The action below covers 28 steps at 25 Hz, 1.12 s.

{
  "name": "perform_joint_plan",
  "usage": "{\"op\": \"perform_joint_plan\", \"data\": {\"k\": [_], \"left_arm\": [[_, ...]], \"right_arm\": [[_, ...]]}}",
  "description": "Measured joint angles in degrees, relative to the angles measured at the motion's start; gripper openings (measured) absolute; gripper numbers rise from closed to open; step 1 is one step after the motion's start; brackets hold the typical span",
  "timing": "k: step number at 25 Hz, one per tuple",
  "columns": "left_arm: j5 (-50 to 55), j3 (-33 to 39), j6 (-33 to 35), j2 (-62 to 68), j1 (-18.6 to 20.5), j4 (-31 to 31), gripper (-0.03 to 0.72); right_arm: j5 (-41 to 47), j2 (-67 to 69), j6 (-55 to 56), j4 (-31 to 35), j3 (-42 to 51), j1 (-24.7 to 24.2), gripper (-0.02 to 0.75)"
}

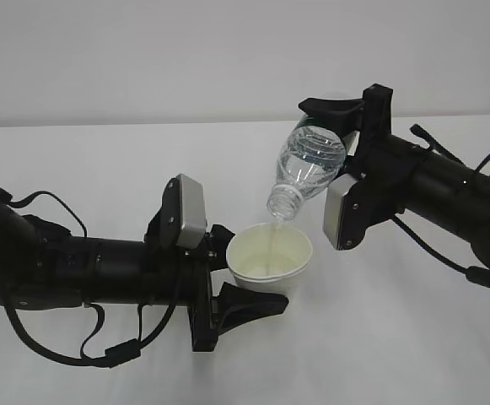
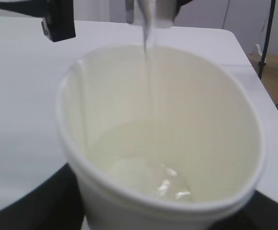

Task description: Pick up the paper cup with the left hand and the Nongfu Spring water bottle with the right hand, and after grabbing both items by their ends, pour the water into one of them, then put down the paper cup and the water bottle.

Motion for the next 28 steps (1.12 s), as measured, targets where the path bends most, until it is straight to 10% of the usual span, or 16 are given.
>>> {"op": "perform_joint_plan", "data": {"k": [28], "left_arm": [[0.09,0.00,-0.17,0.00,0.00,0.00,0.477]], "right_arm": [[0.00,0.00,-1.14,0.07,0.00,0.00,0.483]]}}
